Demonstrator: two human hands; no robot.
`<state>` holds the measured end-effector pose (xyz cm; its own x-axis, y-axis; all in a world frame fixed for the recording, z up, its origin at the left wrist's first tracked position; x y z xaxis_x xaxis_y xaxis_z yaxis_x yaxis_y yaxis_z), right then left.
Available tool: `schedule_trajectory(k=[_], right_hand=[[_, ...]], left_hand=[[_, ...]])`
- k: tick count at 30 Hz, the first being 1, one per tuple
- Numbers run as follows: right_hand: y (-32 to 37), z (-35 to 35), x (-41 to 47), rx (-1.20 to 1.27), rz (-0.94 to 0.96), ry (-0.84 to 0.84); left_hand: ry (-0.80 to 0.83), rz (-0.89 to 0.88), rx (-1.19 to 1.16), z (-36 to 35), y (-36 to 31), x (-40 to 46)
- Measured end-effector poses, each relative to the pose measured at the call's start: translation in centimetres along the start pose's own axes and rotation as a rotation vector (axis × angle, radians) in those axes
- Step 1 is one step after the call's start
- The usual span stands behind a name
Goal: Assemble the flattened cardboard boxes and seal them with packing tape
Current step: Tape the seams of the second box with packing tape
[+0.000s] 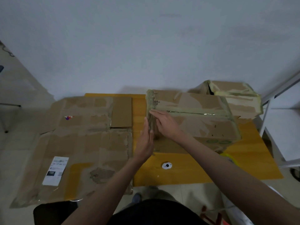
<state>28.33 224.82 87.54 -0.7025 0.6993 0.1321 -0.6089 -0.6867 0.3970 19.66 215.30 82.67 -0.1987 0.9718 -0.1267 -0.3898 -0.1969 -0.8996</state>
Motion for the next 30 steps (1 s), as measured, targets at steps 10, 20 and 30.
schedule_trajectory(k=[10, 20, 30], right_hand=[[-3.1, -0.4, 4.4, -0.052, -0.014, 0.073], [-6.8, 0.8, 10.1, -0.128, 0.033, 0.095], [-9.7, 1.0, 15.5, 0.174, -0.018, 0.077]], left_hand=[[-0.102, 0.076, 0.405, 0.4, -1.5, 6.9], [-0.116, 0.094, 0.352, 2.9, -4.8, 14.6], [-0.185, 0.207, 0.254, 4.3, -4.4, 19.4]])
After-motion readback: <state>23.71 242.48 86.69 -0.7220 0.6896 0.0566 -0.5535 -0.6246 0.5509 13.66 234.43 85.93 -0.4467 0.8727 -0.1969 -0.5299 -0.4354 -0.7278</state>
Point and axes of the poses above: each hand's wrist, its own x-axis towards the middle knuckle, its own z-axis out of the back of the hand, y = z × x, the point moved 4 cm from there along x, towards the middle knuckle, and after that the axes turned 5 degrees about z, right-handed, at the moved point
